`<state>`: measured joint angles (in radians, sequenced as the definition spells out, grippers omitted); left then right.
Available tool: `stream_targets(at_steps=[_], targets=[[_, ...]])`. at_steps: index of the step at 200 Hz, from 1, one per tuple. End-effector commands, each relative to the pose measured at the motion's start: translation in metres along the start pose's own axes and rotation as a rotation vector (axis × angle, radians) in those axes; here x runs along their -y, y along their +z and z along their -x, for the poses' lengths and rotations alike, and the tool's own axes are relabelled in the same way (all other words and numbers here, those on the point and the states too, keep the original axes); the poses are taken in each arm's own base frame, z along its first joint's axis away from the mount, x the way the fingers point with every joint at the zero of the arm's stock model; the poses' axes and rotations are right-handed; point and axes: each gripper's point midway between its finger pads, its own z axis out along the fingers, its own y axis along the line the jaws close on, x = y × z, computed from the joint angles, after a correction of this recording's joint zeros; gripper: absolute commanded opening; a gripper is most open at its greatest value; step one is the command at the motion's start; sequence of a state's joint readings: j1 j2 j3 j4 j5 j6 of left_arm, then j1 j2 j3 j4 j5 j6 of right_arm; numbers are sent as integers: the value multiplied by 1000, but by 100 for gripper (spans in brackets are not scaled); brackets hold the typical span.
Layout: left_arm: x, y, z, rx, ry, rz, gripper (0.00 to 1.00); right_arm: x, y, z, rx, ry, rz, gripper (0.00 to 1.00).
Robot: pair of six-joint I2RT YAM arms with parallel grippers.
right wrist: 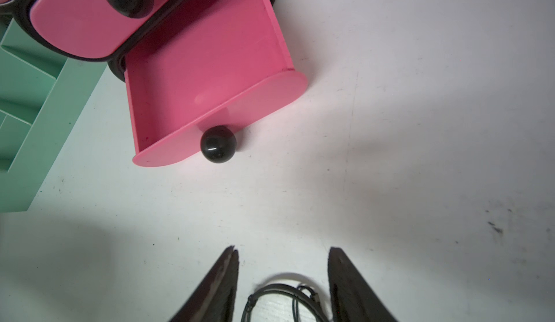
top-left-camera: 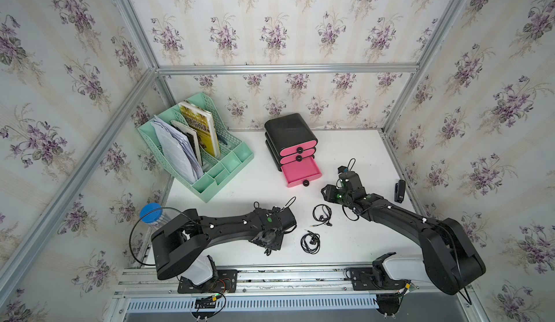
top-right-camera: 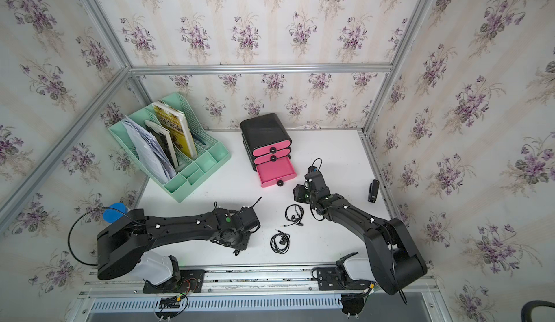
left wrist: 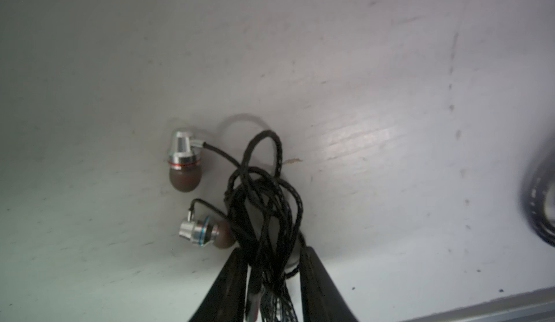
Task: Place the wired earphones into the drawer by color
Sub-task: Pick up the wired earphones from the center of the board.
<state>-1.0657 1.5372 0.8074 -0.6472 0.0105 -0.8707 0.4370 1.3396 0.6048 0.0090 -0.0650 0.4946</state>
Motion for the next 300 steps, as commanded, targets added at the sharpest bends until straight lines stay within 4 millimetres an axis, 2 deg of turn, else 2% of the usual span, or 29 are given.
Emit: stream_targets(at_steps=[1,27,74,125,170,221,258,300], targets=[[1,3,1,5,-6,1,27,1,-1,2,14,-1,-2,53],[0,1,2,11,1,4,20,1,-2,2,16,1,-3,53],[-6,-10,10,39,39,55,16,-1,-5,6,28,1,1,52],[0,-35,37,106,120,75,14,-1,-8,9,42,0,-1,52],[6,-66,84,201,199,61,13,-1,-13,12,60,-3,-6,52],[20,-98,156,351,287,26,10,1,-21,11,77,2,-8,52],[30,-105,204,425,386,5,8,2,-27,13,90,2,-9,52],[44,-107,246,502,550,57,6,4,-32,12,106,6,-11,52]])
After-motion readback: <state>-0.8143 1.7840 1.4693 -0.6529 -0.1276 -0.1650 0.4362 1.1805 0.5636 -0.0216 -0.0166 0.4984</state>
